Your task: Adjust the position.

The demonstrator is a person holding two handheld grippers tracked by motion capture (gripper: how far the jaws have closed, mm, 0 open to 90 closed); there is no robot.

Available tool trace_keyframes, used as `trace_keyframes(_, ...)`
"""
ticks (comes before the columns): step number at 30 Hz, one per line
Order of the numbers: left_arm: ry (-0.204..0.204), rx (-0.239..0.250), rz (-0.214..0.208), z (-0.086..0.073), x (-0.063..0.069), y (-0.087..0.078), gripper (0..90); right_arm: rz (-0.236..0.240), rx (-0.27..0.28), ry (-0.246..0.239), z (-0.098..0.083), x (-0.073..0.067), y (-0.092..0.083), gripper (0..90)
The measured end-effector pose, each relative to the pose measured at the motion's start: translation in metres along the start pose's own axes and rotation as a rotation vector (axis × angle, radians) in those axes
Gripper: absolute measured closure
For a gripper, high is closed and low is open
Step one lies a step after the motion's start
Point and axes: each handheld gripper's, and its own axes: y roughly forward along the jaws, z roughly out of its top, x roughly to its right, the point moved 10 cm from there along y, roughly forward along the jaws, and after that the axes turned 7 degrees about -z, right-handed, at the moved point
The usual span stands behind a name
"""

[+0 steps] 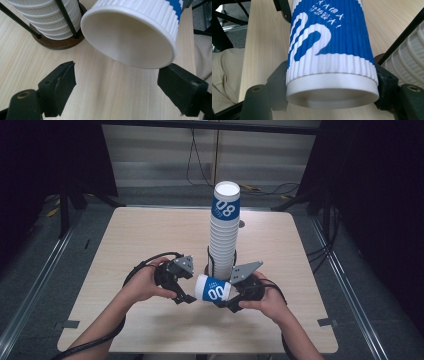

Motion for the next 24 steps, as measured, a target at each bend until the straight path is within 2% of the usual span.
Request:
trace_keyframes(5,-0.006,-0.004,0.002,-0.0015,-0.0005,-0.0011,14.9,-0.005,0.0,0.002,-0.0015,0.0008,-0.0003,29.4)
trace_keyframes(6,-0.005,0.008,0.006,-0.0006,-0.0007,-0.0007,14.9,-0.005,0.002,0.005,-0.0017,0.001,-0.0002,29.4)
trace_keyframes(7,-0.005,-0.012,-0.021,-0.0019,0.001,-0.0027,14.8,-0.003,0.003,0.004,-0.0019,0.001,-0.0003,29.4)
trace_keyframes(8,-0.005,-0.015,-0.015,-0.0023,0.0004,-0.0034,14.8,-0.003,0.007,0.004,-0.0019,0.0012,-0.0005,29.4)
trace_keyframes(10,-0.007,0.002,0.01,-0.0019,-0.0015,-0.003,14.5,-0.007,0.0,0.01,-0.0032,0.0015,-0.0007,29.4)
trace_keyframes(14,-0.021,0.004,0.018,-0.0025,-0.0031,-0.0054,14.5,-0.004,-0.003,0.011,-0.0059,0.0015,-0.0002,29.4)
trace_keyframes(20,-0.021,0.007,0.009,-0.0017,-0.0015,-0.0069,14.4,-0.005,-0.003,0.014,-0.0069,0.0023,0.0005,29.3)
trace_keyframes(22,-0.011,0.018,-0.003,-0.0002,-0.0007,-0.0075,14.4,-0.011,-0.004,0.017,-0.0072,0.0031,0.0002,29.3)
trace_keyframes(24,-0.01,0.04,0.009,0.0015,-0.0009,-0.007,14.4,-0.017,0.005,0.026,-0.0073,0.0049,-0.0002,29.3)
